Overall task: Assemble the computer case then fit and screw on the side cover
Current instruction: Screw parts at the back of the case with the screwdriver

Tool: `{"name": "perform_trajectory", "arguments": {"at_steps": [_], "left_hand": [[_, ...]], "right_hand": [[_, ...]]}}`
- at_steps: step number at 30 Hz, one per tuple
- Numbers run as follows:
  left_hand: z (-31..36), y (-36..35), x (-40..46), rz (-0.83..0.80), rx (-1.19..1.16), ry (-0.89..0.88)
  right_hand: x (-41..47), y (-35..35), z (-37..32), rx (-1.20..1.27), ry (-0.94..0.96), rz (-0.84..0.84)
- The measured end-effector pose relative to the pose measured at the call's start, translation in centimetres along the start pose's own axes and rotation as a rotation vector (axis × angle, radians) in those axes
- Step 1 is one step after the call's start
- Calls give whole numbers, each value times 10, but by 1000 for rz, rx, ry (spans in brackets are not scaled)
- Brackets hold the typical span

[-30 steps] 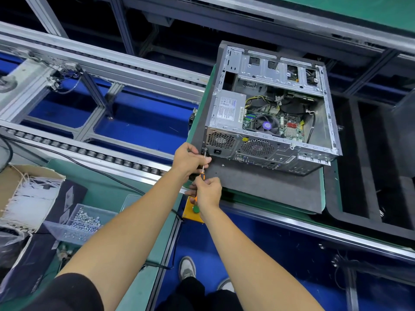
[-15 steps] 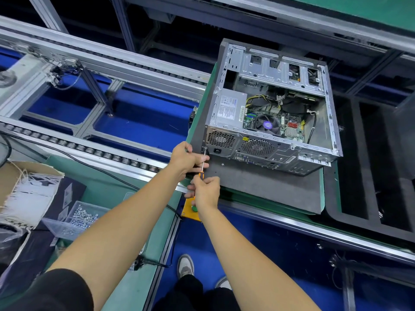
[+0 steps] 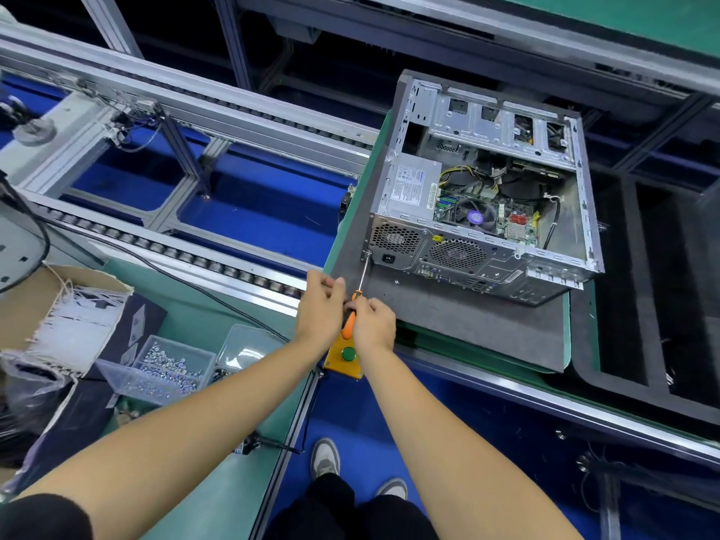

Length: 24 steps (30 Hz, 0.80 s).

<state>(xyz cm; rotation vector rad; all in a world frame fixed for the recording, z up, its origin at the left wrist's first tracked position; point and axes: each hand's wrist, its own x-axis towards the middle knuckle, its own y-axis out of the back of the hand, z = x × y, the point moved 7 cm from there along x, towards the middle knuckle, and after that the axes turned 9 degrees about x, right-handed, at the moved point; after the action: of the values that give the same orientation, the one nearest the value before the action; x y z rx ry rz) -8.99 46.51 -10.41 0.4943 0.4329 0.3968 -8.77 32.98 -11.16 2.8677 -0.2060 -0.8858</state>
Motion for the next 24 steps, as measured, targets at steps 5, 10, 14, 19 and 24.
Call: {"name": "perform_trajectory", "arguments": {"at_steps": [5,10,14,19,24], "left_hand": [[-23,-32,-34,-314,-278,329],[-11,-49,-49,-452,-533,439],[-1,-49,-47,-405,-527,444],[1,-53,-40,-385,-498,385],[-6,-54,-34,-347,-527,452]], "right_hand": [[-3,7,-8,-189,41,2],[0,15,-29,-432,161,36],[-5,20,-57,-771,432,30],[-28,30,-129,-795,1050,-63],[6,70,-240,-716,1281,134]]}}
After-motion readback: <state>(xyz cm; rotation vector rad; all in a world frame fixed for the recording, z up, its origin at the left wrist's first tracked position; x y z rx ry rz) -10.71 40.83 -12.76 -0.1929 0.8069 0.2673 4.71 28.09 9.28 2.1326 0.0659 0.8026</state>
